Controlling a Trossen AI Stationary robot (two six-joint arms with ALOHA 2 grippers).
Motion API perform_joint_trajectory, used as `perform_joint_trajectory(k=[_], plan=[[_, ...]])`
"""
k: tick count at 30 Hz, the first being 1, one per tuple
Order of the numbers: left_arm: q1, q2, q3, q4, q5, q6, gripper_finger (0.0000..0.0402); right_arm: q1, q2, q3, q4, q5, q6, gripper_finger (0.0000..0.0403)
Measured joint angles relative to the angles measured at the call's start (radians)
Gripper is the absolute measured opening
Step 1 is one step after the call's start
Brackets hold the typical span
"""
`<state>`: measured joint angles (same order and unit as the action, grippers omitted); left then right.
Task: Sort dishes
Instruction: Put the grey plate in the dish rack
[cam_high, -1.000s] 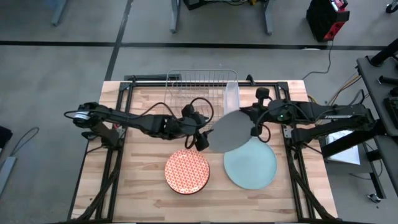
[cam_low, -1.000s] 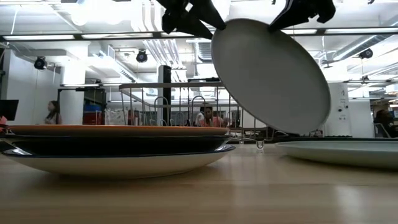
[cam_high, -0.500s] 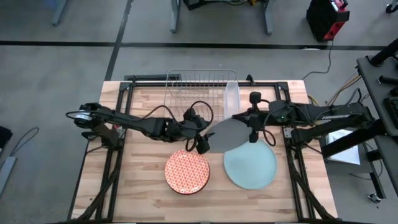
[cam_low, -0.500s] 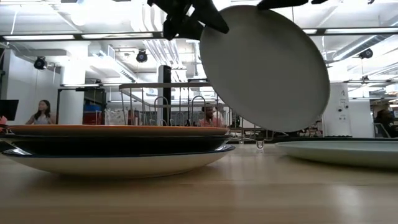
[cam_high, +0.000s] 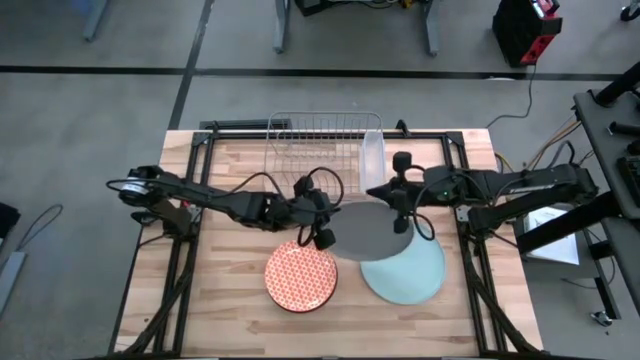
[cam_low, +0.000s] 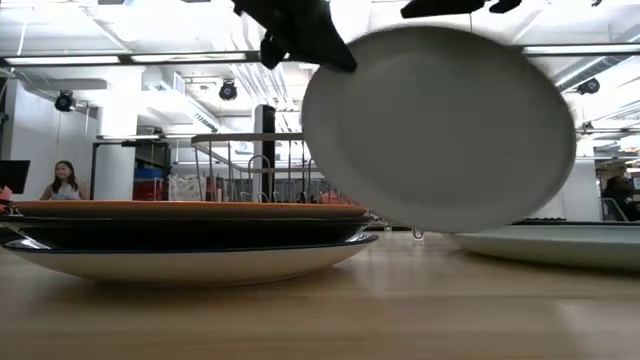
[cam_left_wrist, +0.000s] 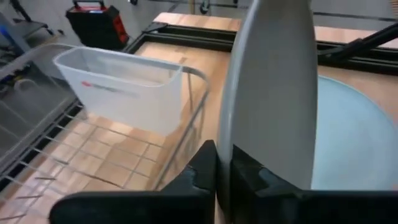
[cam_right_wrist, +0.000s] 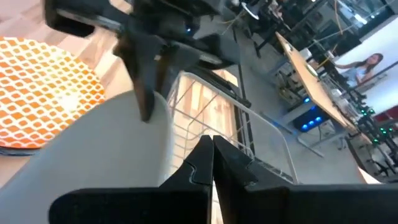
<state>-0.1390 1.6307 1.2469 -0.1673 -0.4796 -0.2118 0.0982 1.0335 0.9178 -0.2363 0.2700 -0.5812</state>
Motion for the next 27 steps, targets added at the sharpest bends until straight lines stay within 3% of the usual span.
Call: perform_joint_trajectory(k=[4,7,15,23,27], plan=[[0.003,-0.021,0.000,-0.010,-0.014,0.003,0.0004,0.001,-0.031,0.041,-0.005,0.112,0.045,0.0001],[-0.003,-0.057,0.000,-0.023,-0.037,0.002,0.0003,0.000,-0.063,0.088,-0.072,0.138,0.073,0.0001],[-0.062,-0.219,0.000,-0.174,-0.327,-0.014,0.0001,-0.001,-0.150,0.176,-0.257,0.139,0.238,0.0006],[-0.076,-0.360,0.000,-0.246,-0.546,0.014,0.0001,-0.071,-0.128,0.209,-0.328,0.120,0.365,0.0105],[-0.077,-0.395,0.000,-0.255,-0.585,0.071,0.0001,-0.158,-0.082,0.214,-0.291,0.095,0.364,0.0167]])
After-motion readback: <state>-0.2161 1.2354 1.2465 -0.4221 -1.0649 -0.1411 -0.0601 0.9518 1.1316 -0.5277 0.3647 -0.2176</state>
